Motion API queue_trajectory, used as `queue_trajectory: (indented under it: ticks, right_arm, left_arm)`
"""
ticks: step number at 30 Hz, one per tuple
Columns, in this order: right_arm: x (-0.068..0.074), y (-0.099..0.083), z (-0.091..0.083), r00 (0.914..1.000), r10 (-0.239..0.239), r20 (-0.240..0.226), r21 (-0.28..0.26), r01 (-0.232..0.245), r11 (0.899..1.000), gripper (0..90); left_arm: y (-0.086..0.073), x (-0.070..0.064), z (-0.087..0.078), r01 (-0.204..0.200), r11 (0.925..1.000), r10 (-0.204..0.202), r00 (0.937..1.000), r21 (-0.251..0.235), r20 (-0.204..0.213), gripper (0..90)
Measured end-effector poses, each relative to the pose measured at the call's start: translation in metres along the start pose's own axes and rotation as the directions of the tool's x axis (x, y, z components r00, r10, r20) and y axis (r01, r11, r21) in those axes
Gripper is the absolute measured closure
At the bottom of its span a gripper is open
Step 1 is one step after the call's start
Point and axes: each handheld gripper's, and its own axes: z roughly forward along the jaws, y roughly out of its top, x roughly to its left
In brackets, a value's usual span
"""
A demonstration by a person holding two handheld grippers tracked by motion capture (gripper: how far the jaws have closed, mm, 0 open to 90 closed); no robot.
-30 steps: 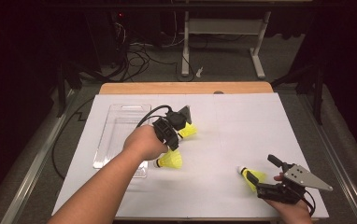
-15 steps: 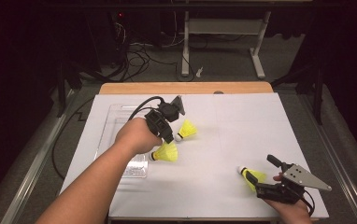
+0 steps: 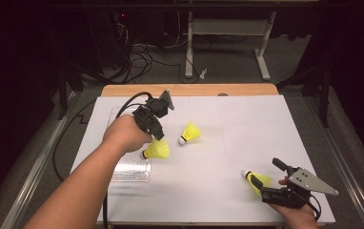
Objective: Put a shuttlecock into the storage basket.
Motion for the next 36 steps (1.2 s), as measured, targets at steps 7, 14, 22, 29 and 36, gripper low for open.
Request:
queue_trajectory:
  ticks: [7,14,22,29,36]
  right_arm:
    - [0.0,0.0,0.0,1.0,0.0,0.001,-0.001,0.0,1.0,4.9]
    - [0.0,0.0,0.0,1.0,0.0,0.001,0.0,0.0,1.0,4.9]
    - [0.0,0.0,0.0,1.0,-0.004,-0.001,-0.003,0.004,1.0,4.8]
    - [0.001,0.001,-0.002,0.9999,-0.011,-0.012,-0.024,0.011,1.0,1.0]
    - [0.002,0.002,-0.003,0.9997,-0.024,-0.005,-0.04,0.024,0.999,0.3]
  left_arm:
    - [-0.01,0.014,0.0,0.043,0.9991,-0.043,0.999,0.004,-0.008,89.9]
    - [-0.019,0.025,0.0,0.073,0.9973,-0.073,0.9972,0.001,-0.015,89.8]
    - [-0.031,0.039,0.003,0.112,0.9935,-0.112,0.993,0.019,-0.038,89.8]
    - [-0.04,0.052,0.006,0.143,0.9893,-0.142,0.9888,0.03,-0.047,89.8]
    - [-0.047,0.064,0.008,0.178,0.9836,-0.176,0.983,0.031,-0.053,89.8]
